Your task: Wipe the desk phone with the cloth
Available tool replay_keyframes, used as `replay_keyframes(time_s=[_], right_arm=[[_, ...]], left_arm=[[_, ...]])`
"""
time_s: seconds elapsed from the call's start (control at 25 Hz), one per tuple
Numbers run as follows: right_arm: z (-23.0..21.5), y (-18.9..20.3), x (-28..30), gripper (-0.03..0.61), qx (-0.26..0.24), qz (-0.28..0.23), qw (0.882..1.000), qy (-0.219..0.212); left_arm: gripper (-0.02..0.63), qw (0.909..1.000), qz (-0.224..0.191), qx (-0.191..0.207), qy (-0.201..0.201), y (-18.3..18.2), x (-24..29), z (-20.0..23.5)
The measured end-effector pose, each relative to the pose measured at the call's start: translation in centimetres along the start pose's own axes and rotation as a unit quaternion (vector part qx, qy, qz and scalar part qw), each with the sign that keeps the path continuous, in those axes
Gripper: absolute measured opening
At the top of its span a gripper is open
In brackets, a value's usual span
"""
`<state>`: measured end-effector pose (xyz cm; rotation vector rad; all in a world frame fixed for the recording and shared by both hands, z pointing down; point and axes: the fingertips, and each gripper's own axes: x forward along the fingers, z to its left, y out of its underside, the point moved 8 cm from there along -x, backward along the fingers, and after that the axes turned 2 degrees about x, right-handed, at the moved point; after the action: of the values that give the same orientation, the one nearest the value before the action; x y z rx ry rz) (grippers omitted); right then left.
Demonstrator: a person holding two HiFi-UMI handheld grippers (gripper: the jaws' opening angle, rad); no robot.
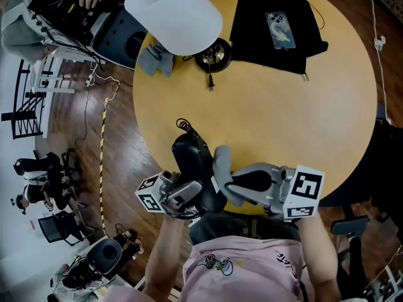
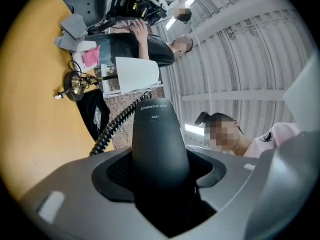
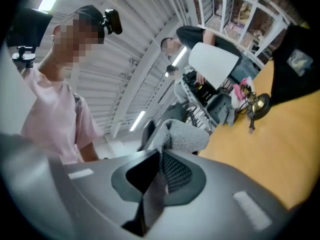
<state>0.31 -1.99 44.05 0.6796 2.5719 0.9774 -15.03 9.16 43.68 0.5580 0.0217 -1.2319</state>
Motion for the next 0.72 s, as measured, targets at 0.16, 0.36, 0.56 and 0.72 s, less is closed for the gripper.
replay_keyframes(time_s=[0.16,0.36,0.56,0.72], right_arm=[[-4.0,-4.9,1.5,0.029,0.028,-0.084,0.994,0.057],[-3.0,-1.7,0.9,0.026,0.079,-0.078,0.994,-0.005],[-0.5,2.5,-0.4,0.026,0.017,0.062,0.996,-0.065],[-2.4,-2.8,-1.0,0.026,0.039,-0.086,0.995,-0.028]], left_arm=[[0.304,0.9993,0.028,0.003,0.024,0.9,1.1,-1.0],[0.304,0.9986,0.046,0.009,0.025,0.7,1.6,-1.4],[0.304,0.9986,0.037,0.006,0.039,-0.2,1.7,-1.4],[0.304,0.9981,0.050,0.001,0.035,0.3,1.9,-1.1]])
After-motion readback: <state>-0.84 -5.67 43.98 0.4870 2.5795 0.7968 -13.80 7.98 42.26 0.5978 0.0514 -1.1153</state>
